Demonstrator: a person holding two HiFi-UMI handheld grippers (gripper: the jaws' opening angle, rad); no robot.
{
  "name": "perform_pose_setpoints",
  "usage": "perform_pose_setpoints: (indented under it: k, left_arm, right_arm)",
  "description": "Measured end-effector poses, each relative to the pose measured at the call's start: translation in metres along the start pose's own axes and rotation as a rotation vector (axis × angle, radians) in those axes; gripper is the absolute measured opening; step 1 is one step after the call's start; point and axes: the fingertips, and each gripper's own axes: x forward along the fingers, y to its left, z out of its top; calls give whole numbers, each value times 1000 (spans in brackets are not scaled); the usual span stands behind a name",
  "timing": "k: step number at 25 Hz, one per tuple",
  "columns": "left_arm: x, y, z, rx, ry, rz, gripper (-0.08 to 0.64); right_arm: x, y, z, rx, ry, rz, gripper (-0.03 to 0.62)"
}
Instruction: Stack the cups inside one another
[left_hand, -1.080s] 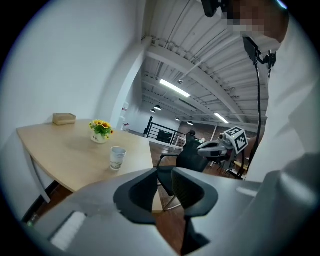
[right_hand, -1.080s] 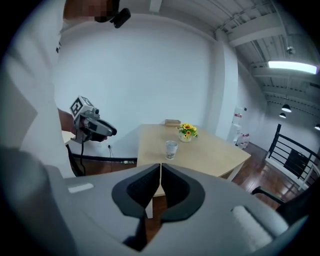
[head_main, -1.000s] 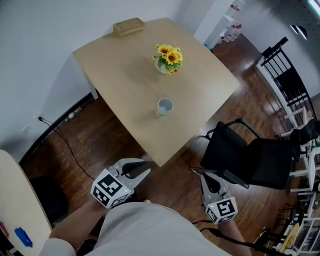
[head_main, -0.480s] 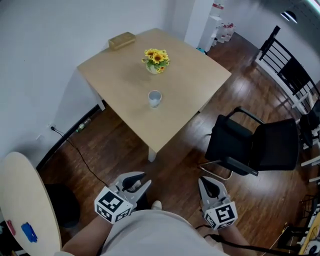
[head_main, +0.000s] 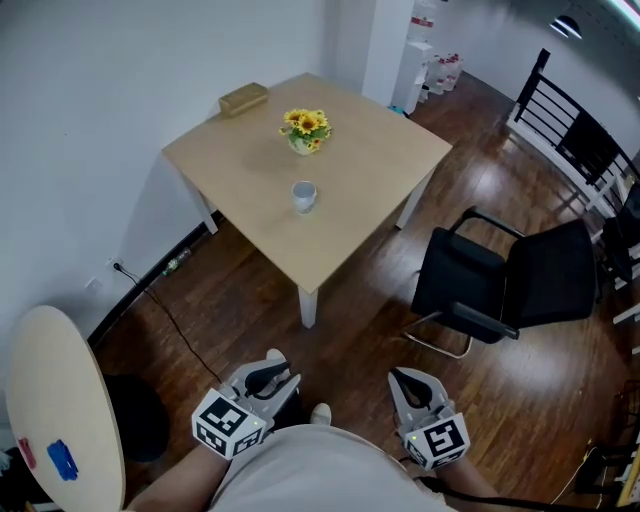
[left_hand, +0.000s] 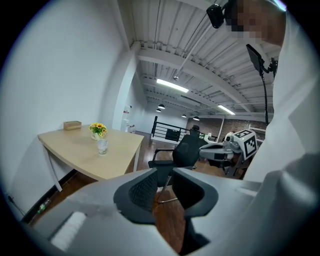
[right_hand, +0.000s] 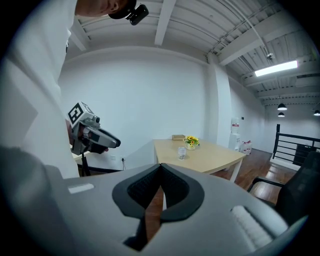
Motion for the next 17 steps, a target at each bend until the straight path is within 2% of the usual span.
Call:
perform_pose_setpoints:
  k: [6, 13, 17]
  left_arm:
    - [1, -23, 1, 27, -19, -12, 97]
    - [2, -36, 0, 48, 11, -16, 97]
    - [10, -48, 5, 54, 8, -17, 97]
  right_arm:
    - [-18, 9, 1, -59, -26, 20, 6]
    - [-34, 6, -9, -12, -31, -7, 6]
    - [-43, -1, -9, -22, -54, 3, 6]
